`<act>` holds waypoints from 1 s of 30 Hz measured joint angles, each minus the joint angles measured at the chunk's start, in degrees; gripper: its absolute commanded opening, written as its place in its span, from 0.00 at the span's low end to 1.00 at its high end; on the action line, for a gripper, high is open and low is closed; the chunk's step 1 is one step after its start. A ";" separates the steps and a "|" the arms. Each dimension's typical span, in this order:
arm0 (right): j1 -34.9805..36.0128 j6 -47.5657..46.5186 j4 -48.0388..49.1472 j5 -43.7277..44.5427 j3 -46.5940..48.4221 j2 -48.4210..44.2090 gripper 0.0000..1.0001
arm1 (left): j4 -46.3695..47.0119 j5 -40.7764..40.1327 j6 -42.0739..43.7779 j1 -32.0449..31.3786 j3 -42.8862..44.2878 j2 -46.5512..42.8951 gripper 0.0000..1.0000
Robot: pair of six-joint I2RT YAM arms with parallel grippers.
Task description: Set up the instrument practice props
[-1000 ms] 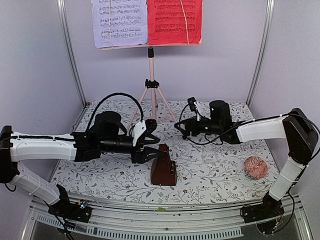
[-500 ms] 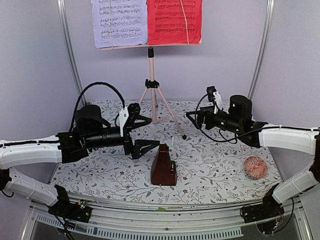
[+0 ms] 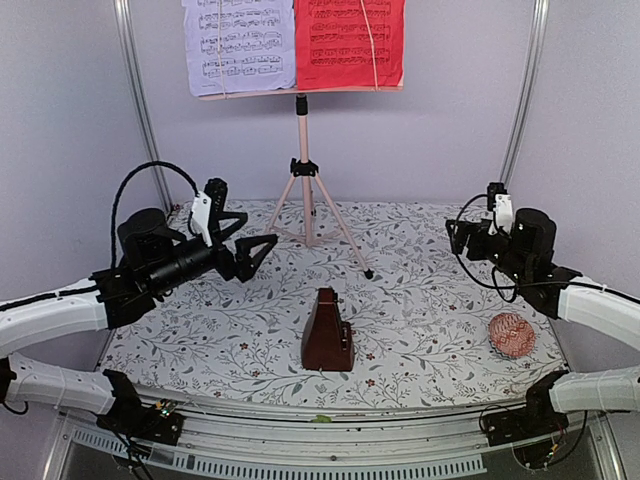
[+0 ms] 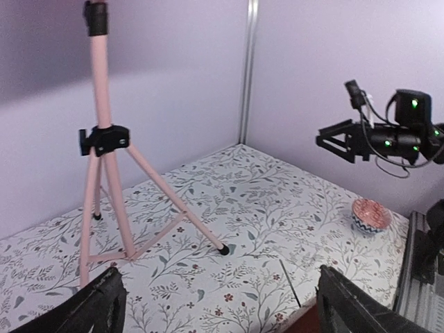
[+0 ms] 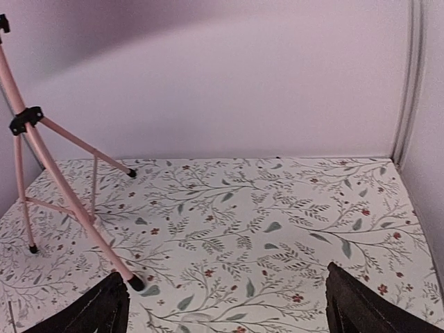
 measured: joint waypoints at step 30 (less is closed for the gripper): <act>-22.10 -8.28 65.53 -0.11 -25.94 28.13 0.99 | -6.29 -17.88 -8.13 29.66 -6.86 1.38 0.96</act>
